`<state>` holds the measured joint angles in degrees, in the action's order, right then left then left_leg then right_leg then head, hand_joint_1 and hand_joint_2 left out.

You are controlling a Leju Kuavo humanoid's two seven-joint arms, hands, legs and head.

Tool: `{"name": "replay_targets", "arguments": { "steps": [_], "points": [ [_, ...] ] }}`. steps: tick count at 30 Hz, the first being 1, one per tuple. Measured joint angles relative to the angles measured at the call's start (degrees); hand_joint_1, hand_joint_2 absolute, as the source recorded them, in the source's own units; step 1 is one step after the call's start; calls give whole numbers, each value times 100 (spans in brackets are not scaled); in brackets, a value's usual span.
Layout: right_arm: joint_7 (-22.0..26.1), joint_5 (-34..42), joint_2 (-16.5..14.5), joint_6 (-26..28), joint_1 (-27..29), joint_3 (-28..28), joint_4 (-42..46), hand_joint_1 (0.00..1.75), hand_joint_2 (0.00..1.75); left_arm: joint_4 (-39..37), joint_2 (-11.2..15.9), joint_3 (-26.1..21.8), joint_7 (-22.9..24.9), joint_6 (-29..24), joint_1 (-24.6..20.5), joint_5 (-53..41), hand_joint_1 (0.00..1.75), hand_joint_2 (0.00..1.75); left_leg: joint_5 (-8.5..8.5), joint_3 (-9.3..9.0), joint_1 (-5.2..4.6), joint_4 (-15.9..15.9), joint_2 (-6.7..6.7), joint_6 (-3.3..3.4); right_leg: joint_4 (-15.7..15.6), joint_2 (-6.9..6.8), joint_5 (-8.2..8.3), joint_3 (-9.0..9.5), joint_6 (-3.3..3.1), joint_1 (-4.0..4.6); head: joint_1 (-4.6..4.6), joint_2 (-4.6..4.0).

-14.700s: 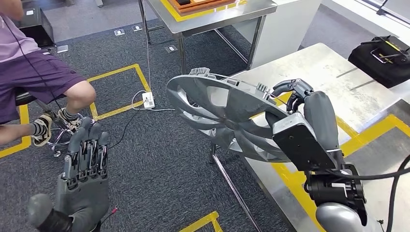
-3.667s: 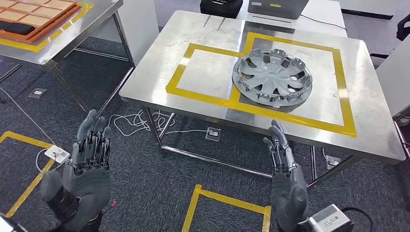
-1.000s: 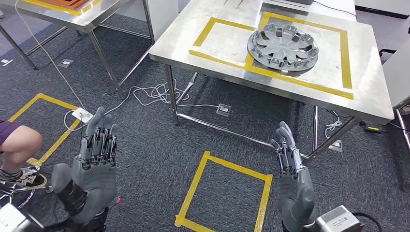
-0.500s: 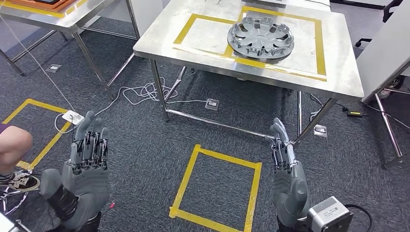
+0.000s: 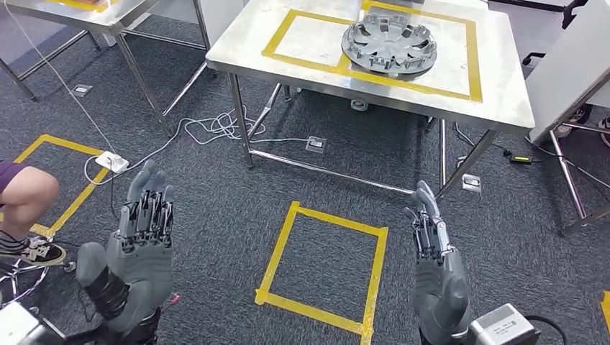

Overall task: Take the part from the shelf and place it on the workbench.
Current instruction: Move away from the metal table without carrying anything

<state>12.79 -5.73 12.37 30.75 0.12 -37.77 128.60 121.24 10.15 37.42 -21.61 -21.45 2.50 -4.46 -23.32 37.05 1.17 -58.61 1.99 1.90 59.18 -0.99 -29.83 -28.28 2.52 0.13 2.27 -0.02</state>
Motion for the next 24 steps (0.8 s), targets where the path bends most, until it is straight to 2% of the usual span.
{"name": "replay_targets", "arguments": {
  "steps": [1, 2, 4, 5, 6, 8, 9, 10, 11, 12, 13, 14, 15, 16, 17, 19, 20, 21, 22, 24],
  "points": [
    [0, 0, 0, 1, -4, 0, 1, 0, 0, 0, -1, 1, 0, -1, 1, 0, 0, 0, 45, 8, 7, 10, 26, -36, -215, -35, -51, 104, -43, 31, 1, 0],
    [0, 0, 0, 1, -2, 0, 1, 0, 0, 0, -1, 1, 1, -3, 0, 0, 0, 0, 91, 4, 16, 32, 54, -77, -298, -41, -60, 123, -91, 59, 1, 0],
    [0, 0, 0, 1, -1, 0, 1, 0, 0, 0, 3, 0, 1, -9, -4, 0, 0, 0, 122, 10, 31, 53, 63, -152, -364, -6, 50, 54, -189, 64, 3, 0],
    [-1, 0, -1, 1, -1, 0, 1, 0, 0, 0, 6, -1, 2, -13, -4, 0, 0, 0, 21, 46, 31, -6, 22, -180, -398, 6, 118, 24, -236, 53, -9, 1],
    [-1, 1, -1, 1, -3, 0, 0, 0, 0, 0, 8, -3, 2, -15, -3, 0, 0, 0, -178, 111, 29, -171, -38, -199, -430, 17, 189, -5, -273, 38, -37, 0],
    [-2, 3, -2, 1, -2, 0, -2, 0, 0, 0, 10, -4, 3, -17, 3, 0, 0, 0, -725, 299, 27, -816, -139, -222, -436, 46, 298, -91, -316, 36, -113, 0],
    [-2, 3, -2, 1, 1, 0, -4, 0, 0, -1, 13, -5, 3, -17, 6, 0, 0, 0, -912, 372, 27, -1177, -157, -232, -432, 67, 356, -140, -323, 40, -145, 0],
    [-3, 4, -2, 1, 3, 0, -8, 0, 0, -1, 19, -5, 4, -18, 9, 1, 0, 0, -967, 385, 27, -1424, -163, -240, -422, 94, 416, -205, -321, 43, -167, 0],
    [-4, 4, -2, 1, 3, 0, -13, 0, 0, -2, 26, -5, 5, -18, 11, 1, 0, 0, -908, 310, 27, -1488, -165, -242, -406, 124, 471, -279, -313, 43, -183, -1],
    [-6, 4, -2, 1, 3, 0, -17, 0, 0, -2, 33, -5, 5, -19, 12, 2, 0, 0, -769, 130, 28, -1336, -170, -237, -381, 156, 519, -355, -298, 39, -198, -1],
    [-8, 3, -2, 1, 3, 0, -20, 0, 0, -2, 39, -5, 6, -19, 11, 2, 0, 0, -635, -141, 30, -985, -194, -225, -342, 189, 553, -423, -277, 33, -215, 0],
    [-9, 2, -2, 2, 1, 0, -21, 0, 0, -2, 41, -5, 8, -20, 8, 2, 0, 0, -584, -438, 30, -593, -240, -213, -299, 217, 576, -489, -252, 33, -231, 0],
    [-10, 0, -2, 4, -2, 0, -21, 0, 0, -1, 42, -5, 6, -20, 6, 2, 0, 0, -581, -665, 31, -260, -288, -202, -253, 241, 600, -544, -223, 34, -237, 0],
    [-10, -2, -2, 5, -6, 0, -20, 0, 0, 0, 43, -5, 5, -21, 3, 2, 0, 0, -622, -804, 28, -37, -325, -188, -212, 261, 628, -596, -190, 35, -240, 0],
    [-13, -5, -2, 7, -7, 0, -20, 0, 0, 1, 43, -5, 4, -21, 1, 2, 0, 0, -659, -839, 18, 32, -340, -169, -191, 280, 665, -641, -156, 35, -233, -1],
    [-16, -9, -1, 8, -3, 0, -21, 0, 0, 1, 43, -5, 2, -22, -2, 2, 0, 0, -626, -764, 15, 56, -298, -90, -158, 315, 719, -708, -90, 18, -214, 0],
    [-17, -10, 2, 9, -1, 0, -22, 0, 0, 0, 44, -5, 2, -22, -4, 2, 0, 0, -588, -727, 20, 60, -270, -44, -96, 306, 660, -766, -58, 11, -202, 0],
    [-17, -10, 4, 11, -1, 0, -22, 0, 0, 0, 43, -5, 2, -23, -8, 2, 0, 0, -544, -687, 29, 70, -241, 2, 73, 278, 505, -848, -25, 0, -175, 0],
    [-17, -11, 7, 12, 0, 0, -23, 0, 0, -1, 43, -5, 2, -21, -11, 2, 0, 0, -498, -636, 32, 76, -210, 37, 355, 239, 273, -955, 4, -15, -140, -1],
    [-17, -12, 8, 14, 0, 0, -25, 0, 0, -2, 43, -5, 2, -19, -10, 2, 0, 0, -405, -524, 14, 70, -153, 69, 1084, 175, -199, -1157, 55, -41, -61, -1]
  ]
}}
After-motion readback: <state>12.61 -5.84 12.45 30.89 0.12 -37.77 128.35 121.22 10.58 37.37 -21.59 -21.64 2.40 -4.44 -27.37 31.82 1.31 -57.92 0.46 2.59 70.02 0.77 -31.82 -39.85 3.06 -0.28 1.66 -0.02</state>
